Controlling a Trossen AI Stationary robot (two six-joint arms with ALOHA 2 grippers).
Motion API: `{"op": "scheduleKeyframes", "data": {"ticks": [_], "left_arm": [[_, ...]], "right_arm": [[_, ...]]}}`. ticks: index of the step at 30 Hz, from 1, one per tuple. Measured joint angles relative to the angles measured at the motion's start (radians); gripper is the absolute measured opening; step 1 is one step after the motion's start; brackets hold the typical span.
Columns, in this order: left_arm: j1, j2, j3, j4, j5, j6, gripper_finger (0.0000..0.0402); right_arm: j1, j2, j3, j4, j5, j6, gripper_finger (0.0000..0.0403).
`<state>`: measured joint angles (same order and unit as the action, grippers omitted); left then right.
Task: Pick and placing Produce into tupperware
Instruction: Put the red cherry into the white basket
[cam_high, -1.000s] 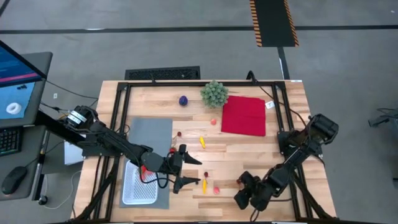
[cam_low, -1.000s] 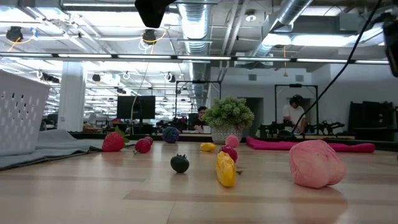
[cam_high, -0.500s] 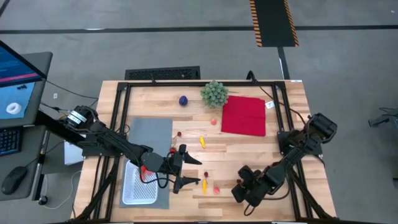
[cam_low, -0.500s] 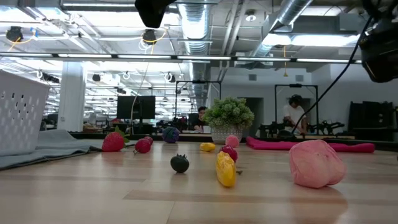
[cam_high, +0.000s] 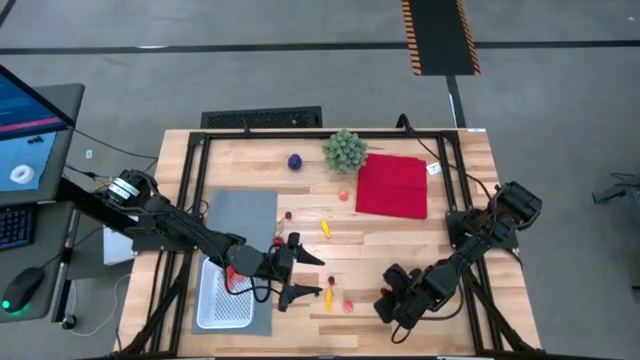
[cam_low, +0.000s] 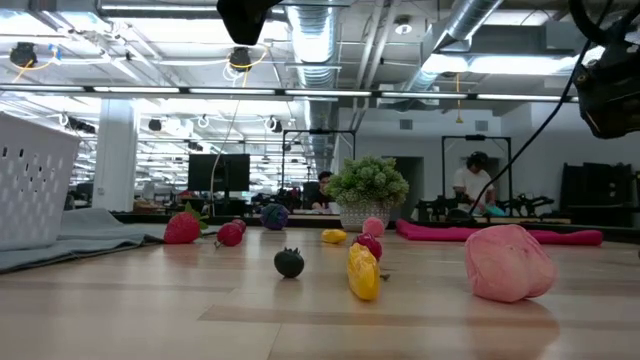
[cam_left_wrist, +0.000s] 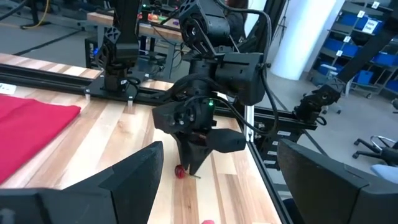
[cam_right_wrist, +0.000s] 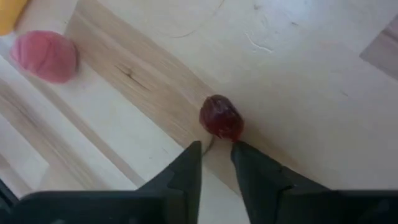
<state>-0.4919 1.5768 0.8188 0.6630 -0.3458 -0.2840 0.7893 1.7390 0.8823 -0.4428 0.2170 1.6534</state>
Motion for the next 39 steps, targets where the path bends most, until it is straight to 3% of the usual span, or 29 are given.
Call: {"op": "scheduleKeyframes", "data": {"ticks": [5, 24, 32, 39], "left_arm": [[0.000, 0.000, 0.000, 0.000, 0.000, 0.000, 0.0306], [-0.001, 0.000, 0.000, -0.004, 0.002, -0.027, 0.0306], [-0.001, 0.000, 0.000, -0.009, 0.002, -0.039, 0.0306], [-0.002, 0.000, 0.000, -0.024, 0.002, -0.043, 0.0306]], "right_arm": [[-0.012, 0.000, -0.001, -0.001, -0.013, -0.028, 0.0085], [-0.059, -0.007, 0.016, -0.079, -0.074, -0.146, 0.0052], [-0.089, -0.003, 0.148, -0.298, -0.083, -0.217, 0.0073], [-0.091, 0.005, 0.182, -0.282, -0.088, -0.241, 0.0111]]}}
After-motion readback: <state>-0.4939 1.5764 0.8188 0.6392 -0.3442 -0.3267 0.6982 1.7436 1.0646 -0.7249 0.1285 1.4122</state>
